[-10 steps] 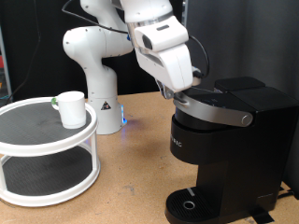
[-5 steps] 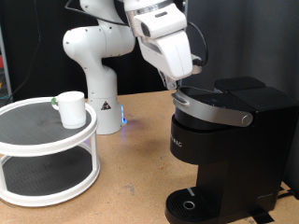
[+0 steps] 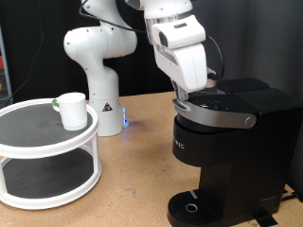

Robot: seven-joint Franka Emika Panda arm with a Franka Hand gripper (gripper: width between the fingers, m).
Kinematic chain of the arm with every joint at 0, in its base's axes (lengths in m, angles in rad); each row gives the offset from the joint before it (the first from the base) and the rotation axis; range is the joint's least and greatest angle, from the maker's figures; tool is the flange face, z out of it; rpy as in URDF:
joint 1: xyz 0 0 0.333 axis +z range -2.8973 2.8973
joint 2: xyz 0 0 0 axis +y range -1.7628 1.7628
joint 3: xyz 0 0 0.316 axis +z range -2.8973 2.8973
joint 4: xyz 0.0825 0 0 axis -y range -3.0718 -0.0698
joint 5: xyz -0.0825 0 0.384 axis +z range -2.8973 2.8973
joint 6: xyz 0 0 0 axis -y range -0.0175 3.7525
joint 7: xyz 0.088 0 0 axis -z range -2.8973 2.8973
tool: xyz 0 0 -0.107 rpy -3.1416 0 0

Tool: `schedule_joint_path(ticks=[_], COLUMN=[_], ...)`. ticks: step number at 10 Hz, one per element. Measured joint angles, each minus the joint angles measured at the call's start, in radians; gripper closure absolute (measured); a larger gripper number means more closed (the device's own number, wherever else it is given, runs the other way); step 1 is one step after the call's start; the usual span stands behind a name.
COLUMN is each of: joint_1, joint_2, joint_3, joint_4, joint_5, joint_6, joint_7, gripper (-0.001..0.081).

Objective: Make a cup of coffee with the keurig machine

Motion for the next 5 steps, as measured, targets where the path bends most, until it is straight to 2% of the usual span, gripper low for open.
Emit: schedule_joint_path(ticks=[5], joint_1=[0.000], joint_2=[0.016], joint_3=[0.002], joint_4=[-0.002], joint_5=[-0.036], joint_6=[0.000], joint_7=[0.000], gripper=[0.0800])
